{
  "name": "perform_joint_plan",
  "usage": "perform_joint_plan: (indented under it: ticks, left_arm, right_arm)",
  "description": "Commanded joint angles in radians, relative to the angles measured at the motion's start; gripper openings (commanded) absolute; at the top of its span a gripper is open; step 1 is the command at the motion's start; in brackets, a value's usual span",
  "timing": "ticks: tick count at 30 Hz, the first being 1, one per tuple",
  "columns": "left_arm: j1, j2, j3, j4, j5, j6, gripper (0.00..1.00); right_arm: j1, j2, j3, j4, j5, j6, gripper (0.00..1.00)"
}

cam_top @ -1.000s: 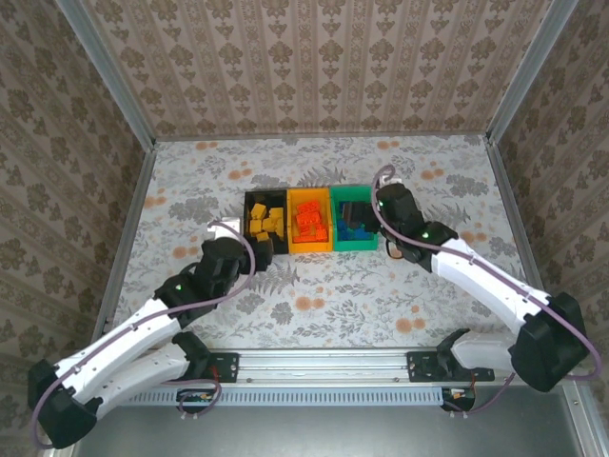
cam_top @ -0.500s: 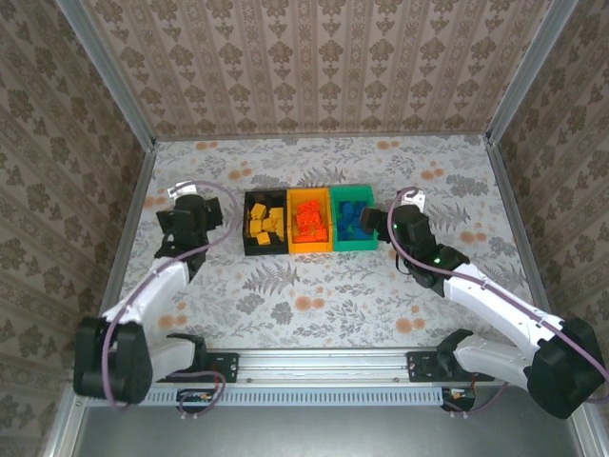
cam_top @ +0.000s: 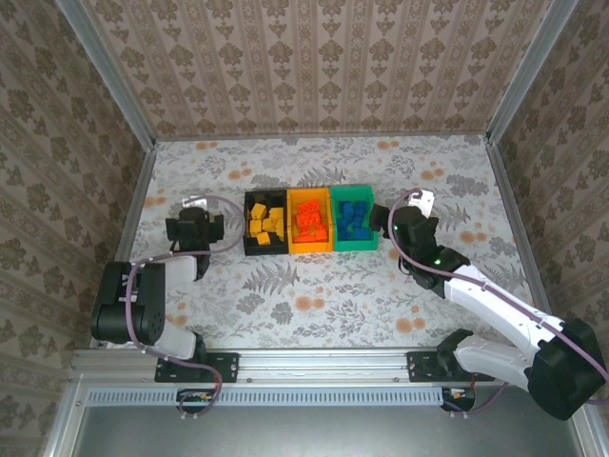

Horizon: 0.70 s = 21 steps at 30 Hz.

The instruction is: Sort the legos into containers by color

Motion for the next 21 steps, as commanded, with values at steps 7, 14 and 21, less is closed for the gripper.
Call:
perform_joint_plan:
  ticks: [7,14,21]
  left_arm:
    - [0.083,0.052,-0.071,0.287,0.289,0.025,1.0]
    - [0.064,0.049,-0.093,0.324,0.088,-0.026,1.0]
    - [0.063,0.047,-0.091,0.316,0.09,-0.028,1.0]
  right_arm:
    - [-0.025,-0.012,-0.061,0.136,0.059,-0.1,1.0]
    - [-0.088,-0.029,-0.143,0.321,-0.013,-0.268,1.0]
    - [-0.334,-0.01,-0.219,0.456,-0.116,-0.382,1.0]
